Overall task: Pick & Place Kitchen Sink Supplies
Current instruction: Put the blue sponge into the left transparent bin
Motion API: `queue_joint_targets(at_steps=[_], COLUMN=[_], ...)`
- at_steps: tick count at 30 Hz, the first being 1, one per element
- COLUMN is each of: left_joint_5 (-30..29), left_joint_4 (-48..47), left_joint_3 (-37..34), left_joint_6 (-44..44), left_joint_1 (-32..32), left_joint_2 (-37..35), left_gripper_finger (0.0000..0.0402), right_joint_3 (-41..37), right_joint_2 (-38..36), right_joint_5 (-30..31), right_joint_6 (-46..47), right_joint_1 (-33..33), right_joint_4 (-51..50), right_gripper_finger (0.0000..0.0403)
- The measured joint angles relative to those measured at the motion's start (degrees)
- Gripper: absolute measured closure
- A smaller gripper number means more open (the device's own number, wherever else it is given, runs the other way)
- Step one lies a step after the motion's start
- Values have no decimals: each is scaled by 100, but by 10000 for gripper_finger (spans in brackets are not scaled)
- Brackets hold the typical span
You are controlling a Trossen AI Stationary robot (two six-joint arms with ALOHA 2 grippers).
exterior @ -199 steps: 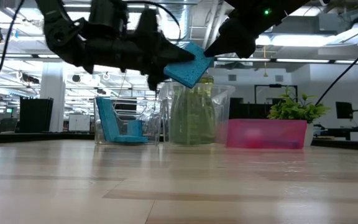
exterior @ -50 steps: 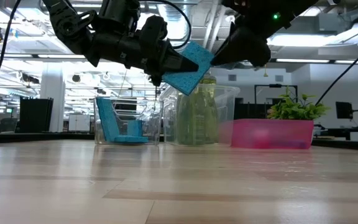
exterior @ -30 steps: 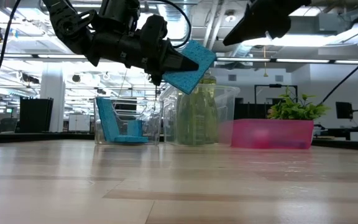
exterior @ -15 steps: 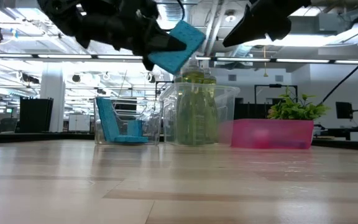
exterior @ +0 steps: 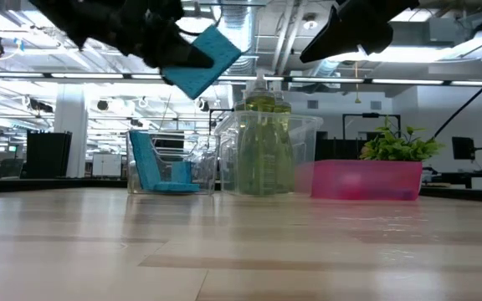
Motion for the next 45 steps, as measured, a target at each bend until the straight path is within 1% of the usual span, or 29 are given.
queue_joint_targets(at_steps=[2, 6, 10, 12, 13, 16, 20, 33, 45], left_joint_5=[-433, -1656, -3038, -3579, -3755, -3938, -3941, -3942, -3940], left_joint_4=[-2, 40, 404, 738, 870, 1328, 1744, 1899, 1906], left_joint_3=[-204, -610, -913, -1063, -1130, -1319, -1424, -1424, -1424], left_joint_6=[91, 99, -269, -479, -569, -667, -726, -1464, -1531], left_joint_1=[-2, 2, 2, 2, 2, 10, 156, 824, 859], left_joint_2=[-239, -696, -1028, -1096, -1096, -1025, -821, -96, -38], left_gripper_finger=[363, 363, 363, 363, 363, 363, 363, 363, 362], right_joint_3=[0, 0, 0, 0, 0, 0, 0, 0, 0], right_joint_2=[0, 0, 0, 0, 0, 0, 0, 0, 0], right_joint_5=[0, 0, -1, 0, 0, -2, -2, -17, -17], right_joint_6=[-5, -11, -9, -9, -9, -7, -7, 2, 2], right_joint_1=[0, 0, -2, -2, -2, -2, -11, -11, -9], right_joint_4=[0, 0, 4, 7, 9, 47, 50, 46, 46], right_gripper_finger=[302, 302, 302, 302, 302, 302, 302, 302, 302])
